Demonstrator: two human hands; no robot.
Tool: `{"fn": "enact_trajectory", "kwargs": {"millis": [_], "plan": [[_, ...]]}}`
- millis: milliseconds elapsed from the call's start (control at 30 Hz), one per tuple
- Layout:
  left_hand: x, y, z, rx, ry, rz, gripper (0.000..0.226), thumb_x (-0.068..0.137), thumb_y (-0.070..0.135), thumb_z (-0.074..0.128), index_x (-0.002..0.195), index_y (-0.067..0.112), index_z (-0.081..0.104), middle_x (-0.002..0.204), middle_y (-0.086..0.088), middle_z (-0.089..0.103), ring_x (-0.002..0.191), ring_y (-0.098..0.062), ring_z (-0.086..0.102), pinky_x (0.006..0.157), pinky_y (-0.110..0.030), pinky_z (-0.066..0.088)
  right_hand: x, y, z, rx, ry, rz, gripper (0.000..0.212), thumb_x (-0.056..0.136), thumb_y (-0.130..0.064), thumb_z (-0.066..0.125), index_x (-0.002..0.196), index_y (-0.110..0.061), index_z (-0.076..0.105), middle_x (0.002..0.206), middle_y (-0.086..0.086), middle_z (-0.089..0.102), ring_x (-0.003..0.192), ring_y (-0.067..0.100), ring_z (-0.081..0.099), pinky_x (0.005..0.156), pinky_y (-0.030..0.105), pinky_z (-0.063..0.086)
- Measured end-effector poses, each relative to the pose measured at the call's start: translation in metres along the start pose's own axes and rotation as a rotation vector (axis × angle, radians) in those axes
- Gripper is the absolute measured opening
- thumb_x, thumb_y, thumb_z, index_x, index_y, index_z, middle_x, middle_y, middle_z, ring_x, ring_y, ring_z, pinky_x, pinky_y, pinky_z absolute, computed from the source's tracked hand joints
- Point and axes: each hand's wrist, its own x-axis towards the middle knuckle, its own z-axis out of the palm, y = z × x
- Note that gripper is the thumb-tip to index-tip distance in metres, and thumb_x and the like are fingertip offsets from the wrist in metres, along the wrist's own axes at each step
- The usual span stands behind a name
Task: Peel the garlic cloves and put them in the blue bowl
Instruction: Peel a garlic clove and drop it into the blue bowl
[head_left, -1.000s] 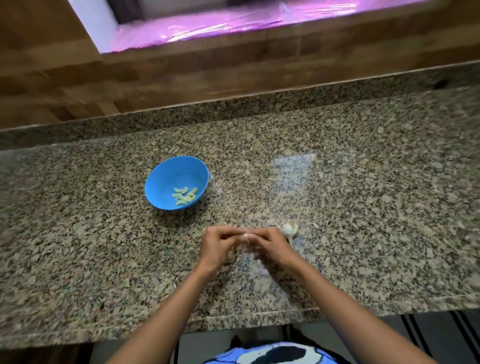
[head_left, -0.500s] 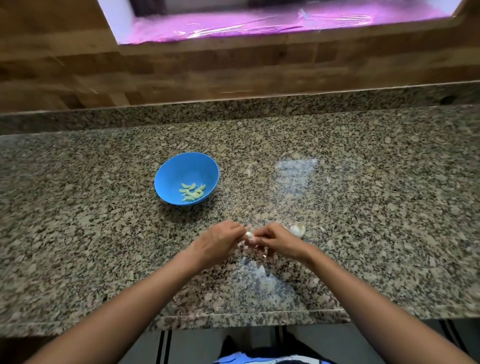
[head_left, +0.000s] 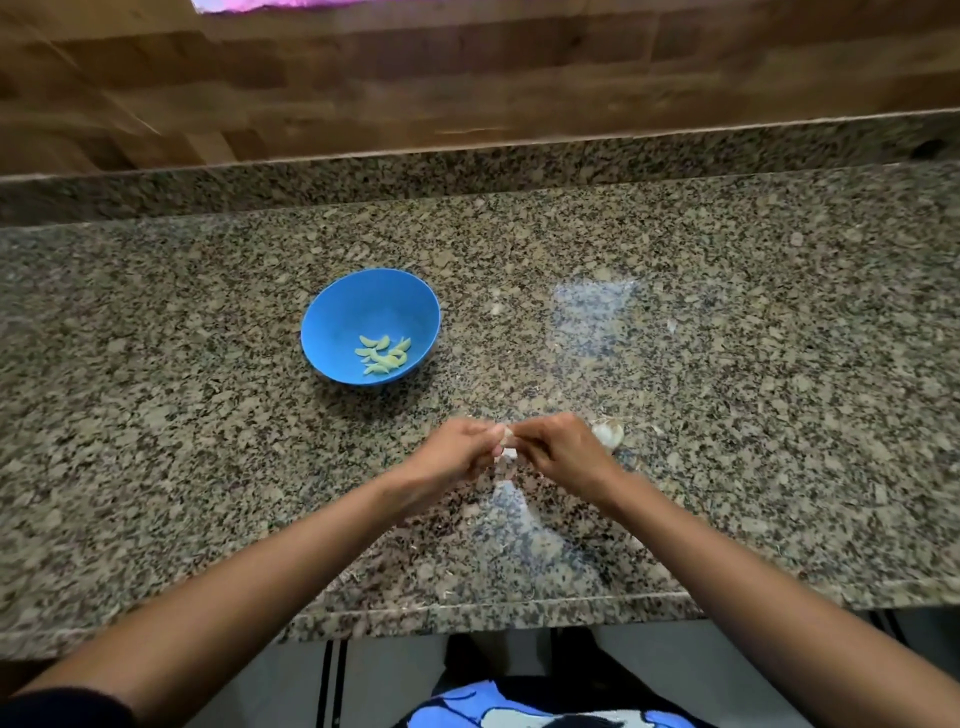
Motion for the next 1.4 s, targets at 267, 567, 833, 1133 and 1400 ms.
{"fn": "enact_trajectory", "kwargs": {"millis": [267, 567, 833, 1133, 1400], "plan": [[0.009, -0.015, -0.002, 0.591, 0.232, 0.449, 0.028, 0.097, 0.018, 0.042, 0.072, 0.011, 0.05, 0.066, 0.005, 0.045, 0.059, -0.006, 0.037, 0.051, -0.015, 0.036, 0.003, 0.001, -0.004, 0.679, -0.144, 0.256, 0.029, 0.093, -0.015, 0.051, 0.065, -0.012, 0.06, 0.054, -0.003, 0.053, 0.045, 0.008, 0.041, 0.042, 0.014, 0.03], [0.013, -0.019, 0.012, -0.048, 0.419, 0.264, 0.01, 0.083, 0.005, 0.067, 0.091, 0.004, 0.072, 0.082, -0.006, 0.071, 0.075, -0.014, 0.065, 0.064, -0.019, 0.053, 0.001, 0.003, 0.013, 0.665, -0.007, 0.325, 0.024, 0.094, -0.015, 0.051, 0.073, -0.01, 0.062, 0.057, 0.0, 0.054, 0.045, 0.008, 0.043, 0.044, 0.015, 0.034], [0.001, -0.028, 0.015, 0.227, 0.469, 0.136, 0.021, 0.088, 0.004, 0.059, 0.103, 0.015, 0.069, 0.104, 0.0, 0.069, 0.089, -0.013, 0.064, 0.074, -0.019, 0.054, -0.016, 0.017, 0.013, 0.539, 0.047, 0.378, 0.025, 0.095, -0.019, 0.05, 0.077, -0.006, 0.062, 0.064, 0.003, 0.06, 0.051, 0.01, 0.05, 0.048, 0.017, 0.041], [0.002, -0.021, 0.03, 0.559, 0.364, 0.407, 0.016, 0.093, 0.019, 0.058, 0.101, 0.012, 0.069, 0.076, 0.003, 0.067, 0.061, 0.001, 0.058, 0.056, -0.013, 0.05, -0.021, -0.001, 0.005, 0.321, -0.026, 0.277, 0.023, 0.093, -0.026, 0.05, 0.073, -0.023, 0.061, 0.059, -0.004, 0.056, 0.041, -0.001, 0.043, 0.045, 0.013, 0.036], [0.002, -0.009, 0.037, 0.459, 0.341, 0.369, 0.034, 0.101, 0.03, 0.036, 0.08, 0.012, 0.057, 0.063, 0.007, 0.044, 0.054, -0.008, 0.037, 0.047, -0.015, 0.03, -0.016, 0.0, -0.01, 0.17, 0.111, 0.082, 0.016, 0.091, -0.008, 0.055, 0.088, -0.001, 0.069, 0.062, -0.005, 0.057, 0.043, -0.005, 0.048, 0.047, 0.012, 0.042]]}}
